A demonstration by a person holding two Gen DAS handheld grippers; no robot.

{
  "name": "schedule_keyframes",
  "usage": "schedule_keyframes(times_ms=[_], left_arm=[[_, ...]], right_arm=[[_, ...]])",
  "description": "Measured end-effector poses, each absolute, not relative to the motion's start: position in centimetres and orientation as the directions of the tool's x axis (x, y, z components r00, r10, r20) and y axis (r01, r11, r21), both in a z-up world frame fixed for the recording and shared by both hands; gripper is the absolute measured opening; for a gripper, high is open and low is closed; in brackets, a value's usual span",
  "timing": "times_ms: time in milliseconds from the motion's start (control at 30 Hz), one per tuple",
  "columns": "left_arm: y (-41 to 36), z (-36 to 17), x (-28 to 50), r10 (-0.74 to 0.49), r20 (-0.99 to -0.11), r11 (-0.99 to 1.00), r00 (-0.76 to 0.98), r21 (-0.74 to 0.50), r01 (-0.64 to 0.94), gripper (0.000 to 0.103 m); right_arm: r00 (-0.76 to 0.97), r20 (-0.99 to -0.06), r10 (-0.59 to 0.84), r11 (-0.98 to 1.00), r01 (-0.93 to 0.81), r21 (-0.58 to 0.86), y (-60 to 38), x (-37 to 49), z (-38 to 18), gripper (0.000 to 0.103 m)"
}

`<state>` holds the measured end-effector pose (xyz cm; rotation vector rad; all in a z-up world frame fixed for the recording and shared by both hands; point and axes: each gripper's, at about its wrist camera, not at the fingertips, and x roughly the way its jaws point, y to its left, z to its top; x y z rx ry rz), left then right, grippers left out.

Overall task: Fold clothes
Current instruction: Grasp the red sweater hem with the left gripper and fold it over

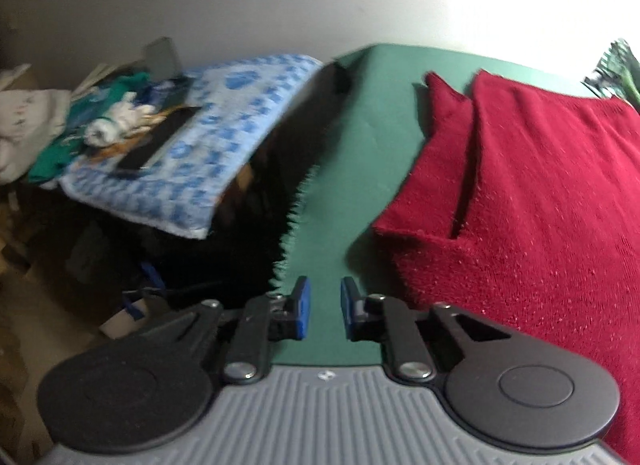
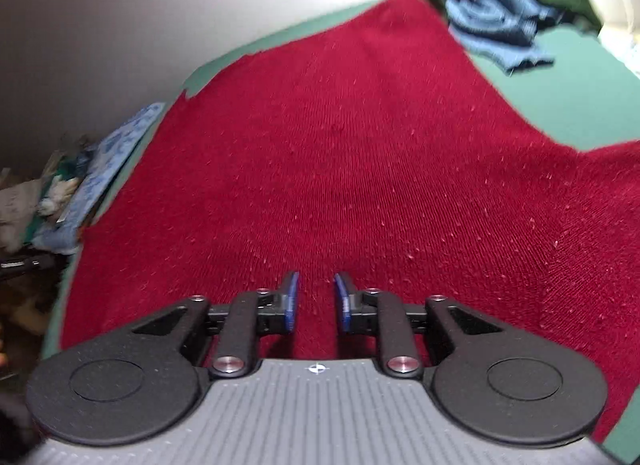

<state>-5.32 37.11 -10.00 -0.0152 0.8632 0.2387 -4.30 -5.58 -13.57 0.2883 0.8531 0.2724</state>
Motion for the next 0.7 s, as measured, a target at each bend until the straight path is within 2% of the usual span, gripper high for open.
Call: schedule_keyframes(times_ms=[67,133,267,400,500,533,567,600,700], left_arm=[[37.6,-10.8,-4.3,0.157,-0.766,0.983,0.624,0.063,-0.170,0.017],[38.1,-11.7,-3.2,0.104,-0.778,0.990,0.620,0.024,-0.137,0.018],[38.9,-12.5,-1.3,-0.023,-0.785,0.993,0.619,-0.092,-0.080,0.019],[39.3,-13.0,0.2,-0.123,-0.766,0.981,0.631,-0.189,-0.039,0.030],[40.2,-13.1,0.9,-0.187,-0.750,0.958,0.634,-0.282,-0.050,0.030],[40.5,-13.1,1.0,-0.213,-0.744,0.947,0.633,-0.317,-0.053,0.029],[40.6,-13.1,1.1,-0.226,-0.742,0.940,0.631,-0.336,-0.059,0.019],[40.5,-13.2,1.3,-0.241,-0.743,0.935,0.625,-0.350,-0.056,0.003],[39.3,-12.7,1.2,-0.245,-0.734,0.937,0.634,-0.348,-0.040,0.000]], right_arm=[[0.672,-0.662,0.331,0.931,-0.116,0.347,-4.8,-5.1,-13.9,0.049],[0.708,-0.638,0.302,0.944,-0.128,0.304,-3.7,-5.9,-14.3,0.055],[0.756,-0.628,0.185,0.982,-0.125,0.139,-1.2,-6.8,-14.8,0.055],[0.776,-0.621,0.110,0.994,-0.075,0.083,0.0,-6.9,-15.0,0.057],[0.784,-0.616,0.081,0.997,-0.074,0.038,0.8,-6.9,-15.2,0.062],[0.785,-0.614,0.076,0.997,-0.070,0.033,0.9,-6.9,-15.3,0.064],[0.787,-0.613,0.070,0.997,-0.067,0.028,1.0,-6.9,-15.4,0.065],[0.788,-0.613,0.066,0.998,-0.064,0.026,1.1,-6.8,-15.4,0.066],[0.782,-0.621,0.063,0.998,-0.060,0.026,1.5,-6.8,-15.3,0.068]])
